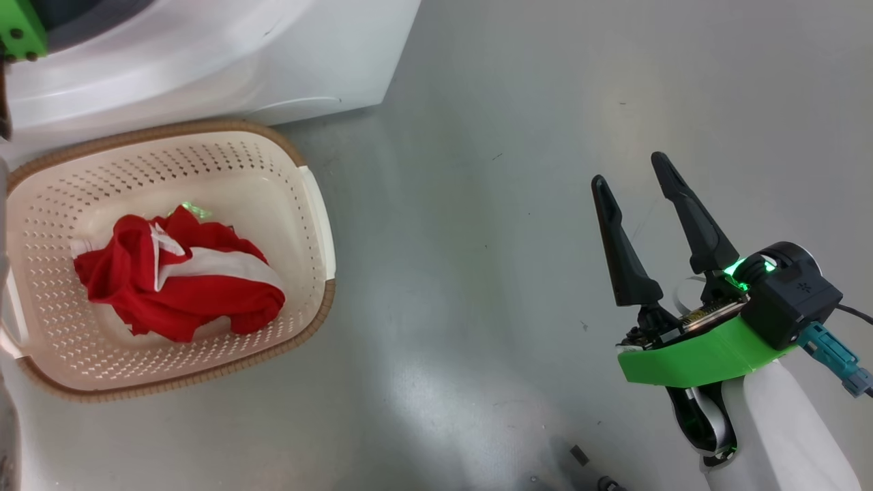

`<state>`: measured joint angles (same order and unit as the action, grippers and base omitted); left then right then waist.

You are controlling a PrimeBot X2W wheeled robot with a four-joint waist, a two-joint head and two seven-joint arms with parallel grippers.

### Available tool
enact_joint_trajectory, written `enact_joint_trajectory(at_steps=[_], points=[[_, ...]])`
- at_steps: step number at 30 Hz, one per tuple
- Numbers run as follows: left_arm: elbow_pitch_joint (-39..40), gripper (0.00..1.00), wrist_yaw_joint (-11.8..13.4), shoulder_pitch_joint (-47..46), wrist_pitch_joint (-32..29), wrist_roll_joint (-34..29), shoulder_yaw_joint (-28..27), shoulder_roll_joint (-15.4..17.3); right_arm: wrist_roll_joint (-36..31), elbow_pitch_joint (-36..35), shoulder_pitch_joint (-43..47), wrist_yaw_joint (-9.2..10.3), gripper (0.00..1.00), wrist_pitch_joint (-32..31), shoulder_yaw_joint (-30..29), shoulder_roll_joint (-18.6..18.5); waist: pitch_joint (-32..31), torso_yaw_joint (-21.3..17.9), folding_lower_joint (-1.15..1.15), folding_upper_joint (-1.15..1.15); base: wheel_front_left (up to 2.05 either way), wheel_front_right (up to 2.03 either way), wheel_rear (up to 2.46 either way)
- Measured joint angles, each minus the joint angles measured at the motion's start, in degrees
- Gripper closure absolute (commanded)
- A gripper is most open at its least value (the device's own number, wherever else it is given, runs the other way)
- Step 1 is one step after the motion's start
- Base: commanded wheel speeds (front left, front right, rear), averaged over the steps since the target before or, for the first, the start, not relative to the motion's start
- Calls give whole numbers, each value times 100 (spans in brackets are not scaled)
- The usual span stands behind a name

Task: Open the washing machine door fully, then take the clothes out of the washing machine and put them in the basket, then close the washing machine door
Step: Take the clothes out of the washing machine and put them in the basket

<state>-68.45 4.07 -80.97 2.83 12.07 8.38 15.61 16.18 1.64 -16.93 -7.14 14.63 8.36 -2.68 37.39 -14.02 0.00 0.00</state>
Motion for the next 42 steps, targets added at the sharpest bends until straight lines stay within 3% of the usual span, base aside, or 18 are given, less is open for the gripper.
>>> enact_joint_trajectory(at_steps=[12,21,30,42], points=[[487,100,-167,138,1029,40,74,0,41,13,-2,0,0,0,-4,-1,-26,167,0,0,0,0,0],[1233,100,-269,808,1148,282,-27,-25,31,56,-3,0,0,0,-2,-2,-178,343,0,0,0,0,0],[2685,100,-297,1956,1157,385,-281,-84,-8,110,1,0,0,0,-4,-5,-487,447,0,0,0,0,0],[3653,100,-257,3449,1172,577,-417,-109,-10,174,122,0,0,0,-30,-13,-1016,534,0,0,0,0,0]])
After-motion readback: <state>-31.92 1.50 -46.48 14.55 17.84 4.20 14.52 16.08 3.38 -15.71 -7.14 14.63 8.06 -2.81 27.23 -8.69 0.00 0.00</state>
